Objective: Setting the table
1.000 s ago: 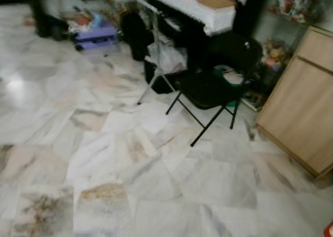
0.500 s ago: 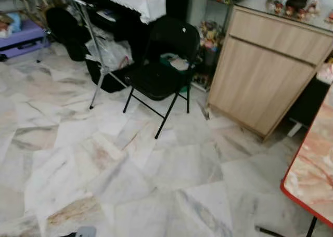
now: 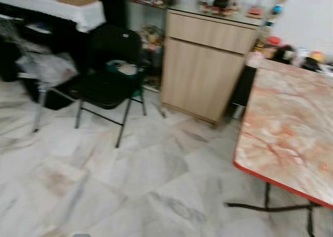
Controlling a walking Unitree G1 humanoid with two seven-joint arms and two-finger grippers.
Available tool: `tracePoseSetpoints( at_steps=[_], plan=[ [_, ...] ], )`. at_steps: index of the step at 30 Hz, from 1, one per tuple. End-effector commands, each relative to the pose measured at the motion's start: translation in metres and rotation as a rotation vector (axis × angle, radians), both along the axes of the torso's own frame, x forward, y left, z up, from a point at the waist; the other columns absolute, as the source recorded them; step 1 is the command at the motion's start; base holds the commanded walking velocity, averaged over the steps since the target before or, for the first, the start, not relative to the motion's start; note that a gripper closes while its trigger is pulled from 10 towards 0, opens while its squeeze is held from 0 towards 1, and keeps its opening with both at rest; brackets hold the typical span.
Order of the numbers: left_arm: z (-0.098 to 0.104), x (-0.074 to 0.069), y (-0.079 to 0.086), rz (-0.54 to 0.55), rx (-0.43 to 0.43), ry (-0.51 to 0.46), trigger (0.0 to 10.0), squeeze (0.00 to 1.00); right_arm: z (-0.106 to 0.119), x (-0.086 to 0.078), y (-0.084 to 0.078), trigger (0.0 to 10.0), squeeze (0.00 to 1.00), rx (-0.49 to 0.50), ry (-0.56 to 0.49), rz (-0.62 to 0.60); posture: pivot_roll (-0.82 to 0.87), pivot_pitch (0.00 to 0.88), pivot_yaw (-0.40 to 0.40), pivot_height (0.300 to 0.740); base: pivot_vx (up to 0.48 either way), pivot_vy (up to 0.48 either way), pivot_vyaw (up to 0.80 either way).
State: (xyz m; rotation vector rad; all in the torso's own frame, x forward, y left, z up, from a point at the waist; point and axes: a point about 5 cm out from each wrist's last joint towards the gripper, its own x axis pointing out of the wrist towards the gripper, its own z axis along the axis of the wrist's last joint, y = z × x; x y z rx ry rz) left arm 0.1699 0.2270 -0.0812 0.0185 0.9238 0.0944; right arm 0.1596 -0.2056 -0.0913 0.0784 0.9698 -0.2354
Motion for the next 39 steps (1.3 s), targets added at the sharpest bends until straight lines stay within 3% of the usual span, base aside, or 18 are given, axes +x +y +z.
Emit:
tracePoseSetpoints(
  at_steps=[1, 15, 30, 39],
  plan=[
    [0.006, 0.024, -0.022, 0.023, -0.103, -0.015, 10.0, 0.00, 0.014, 0.027, -0.014, 10.0, 0.00, 0.116, -0.068, -0.165, 0.08, 0.090, -0.046, 0.740, 0.000, 0.000, -0.78],
    [0.009, 0.029, -0.020, 0.035, -0.102, -0.026, 10.0, 0.00, 0.017, 0.034, -0.011, 10.0, 0.00, 0.115, -0.076, -0.152, 0.09, 0.065, -0.047, 0.740, 0.000, 0.000, -0.78],
    [0.020, 0.049, -0.018, 0.046, -0.107, -0.077, 10.0, 0.00, 0.020, 0.042, -0.010, 10.0, 0.00, 0.111, -0.097, -0.143, 0.11, 0.050, -0.065, 0.740, 0.000, 0.000, 0.00],
    [0.014, 0.038, -0.019, 0.012, -0.077, -0.055, 10.0, 0.00, 0.017, 0.035, -0.009, 10.0, 0.00, 0.110, -0.101, -0.152, 0.07, 0.061, -0.041, 0.740, 0.000, -0.205, 0.00]
  ],
)
